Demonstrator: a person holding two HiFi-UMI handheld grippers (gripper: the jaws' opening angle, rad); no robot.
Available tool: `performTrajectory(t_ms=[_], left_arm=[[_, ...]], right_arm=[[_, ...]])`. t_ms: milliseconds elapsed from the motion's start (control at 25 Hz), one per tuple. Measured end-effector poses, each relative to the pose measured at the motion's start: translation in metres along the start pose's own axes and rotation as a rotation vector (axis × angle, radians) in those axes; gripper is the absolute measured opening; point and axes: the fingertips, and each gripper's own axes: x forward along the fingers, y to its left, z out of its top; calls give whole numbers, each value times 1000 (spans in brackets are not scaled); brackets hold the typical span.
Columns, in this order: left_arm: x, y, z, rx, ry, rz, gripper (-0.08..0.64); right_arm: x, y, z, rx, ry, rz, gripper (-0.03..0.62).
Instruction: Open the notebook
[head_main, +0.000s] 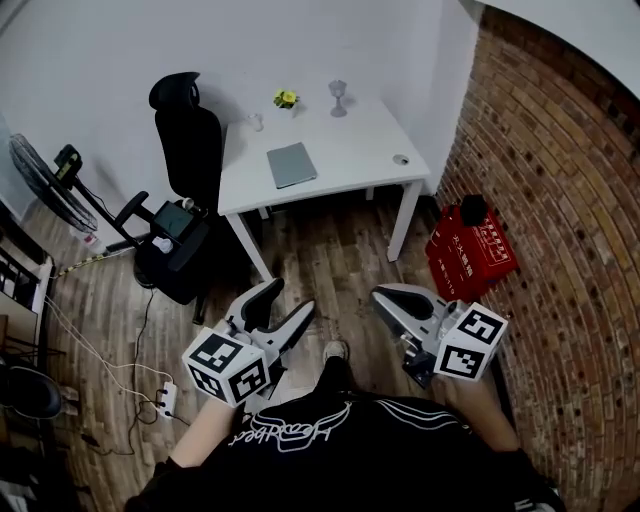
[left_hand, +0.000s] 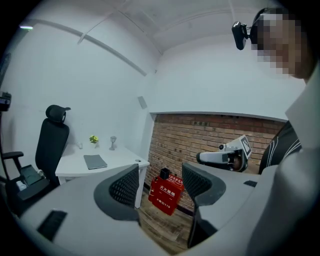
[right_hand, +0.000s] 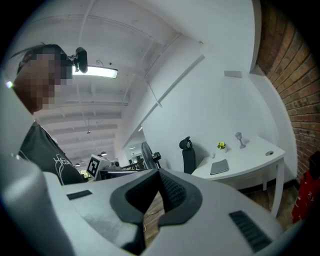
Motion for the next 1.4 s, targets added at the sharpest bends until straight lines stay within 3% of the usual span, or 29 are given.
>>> performTrajectory(t_ms=[320, 680, 880, 1400], left_arm=[[93, 86, 16, -32, 51, -38, 275], [183, 177, 25, -36, 104, -34, 275], [220, 212, 25, 9, 138, -22, 275], [307, 268, 10, 19, 204, 68, 275]], right_arm=[[72, -100, 18, 66, 30, -51, 0], [141, -199, 52, 48, 76, -86, 0], [162, -230, 55, 80, 81, -94, 0], [180, -321, 59, 181, 112, -61, 0]])
